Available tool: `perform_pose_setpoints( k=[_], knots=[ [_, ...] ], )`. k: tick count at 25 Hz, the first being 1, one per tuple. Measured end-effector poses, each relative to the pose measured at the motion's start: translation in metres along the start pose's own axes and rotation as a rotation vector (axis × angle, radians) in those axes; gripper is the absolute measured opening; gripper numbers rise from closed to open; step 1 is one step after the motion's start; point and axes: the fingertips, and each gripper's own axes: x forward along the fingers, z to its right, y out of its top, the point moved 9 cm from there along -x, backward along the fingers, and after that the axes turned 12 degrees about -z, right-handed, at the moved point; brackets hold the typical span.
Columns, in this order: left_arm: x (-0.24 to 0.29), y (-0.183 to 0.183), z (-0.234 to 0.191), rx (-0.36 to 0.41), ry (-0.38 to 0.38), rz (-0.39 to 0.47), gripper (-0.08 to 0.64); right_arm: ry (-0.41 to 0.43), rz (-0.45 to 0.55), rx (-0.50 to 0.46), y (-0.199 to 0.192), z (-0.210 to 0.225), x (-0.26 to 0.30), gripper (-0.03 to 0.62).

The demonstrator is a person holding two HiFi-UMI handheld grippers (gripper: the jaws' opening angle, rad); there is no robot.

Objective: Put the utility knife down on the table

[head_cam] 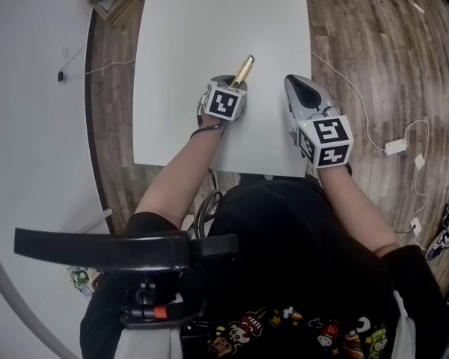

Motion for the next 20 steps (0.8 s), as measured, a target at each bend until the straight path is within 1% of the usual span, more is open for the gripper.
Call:
perform_pose_setpoints(
  k=[3, 5, 7, 10, 11, 13, 15, 18, 20],
  knots=[
    [-0.001, -0.002, -0.001, 0.001, -0.002, 0.006, 0.121, -0.004, 0.002, -0.002, 0.0, -0.001, 0.0, 0.025],
    [-0.003, -0.002, 0.0, -0.008, -0.011, 0.009, 0.143, -0.006, 0.005, -0.002, 0.0, -0.002, -0.001, 0.025],
    [-0.009, -0.002, 0.003, -0.016, -0.017, 0.017, 0.149, -0.006, 0.01, -0.001, -0.001, -0.003, -0.004, 0.025],
    [-0.021, 0.004, 0.005, -0.021, -0.015, 0.053, 0.146, -0.005, 0.017, 0.001, -0.001, -0.004, -0.007, 0.025],
    [-0.028, 0.008, 0.005, -0.027, -0.016, 0.077, 0.131, -0.003, 0.019, 0.001, 0.0, -0.004, -0.007, 0.025],
    [-0.051, 0.016, 0.004, -0.057, -0.017, 0.154, 0.066, 0.001, 0.027, -0.004, 0.003, -0.004, -0.009, 0.025],
    [-0.083, 0.026, 0.003, -0.091, 0.001, 0.255, 0.0, 0.005, 0.039, -0.015, 0.007, -0.004, -0.011, 0.025],
    [-0.137, 0.034, 0.004, -0.123, 0.042, 0.412, 0.0, 0.012, 0.059, -0.035, 0.017, -0.007, -0.015, 0.025],
    [-0.173, 0.031, 0.009, -0.138, 0.092, 0.521, 0.0, 0.02, 0.071, -0.048, 0.022, -0.013, -0.018, 0.025]
  ],
)
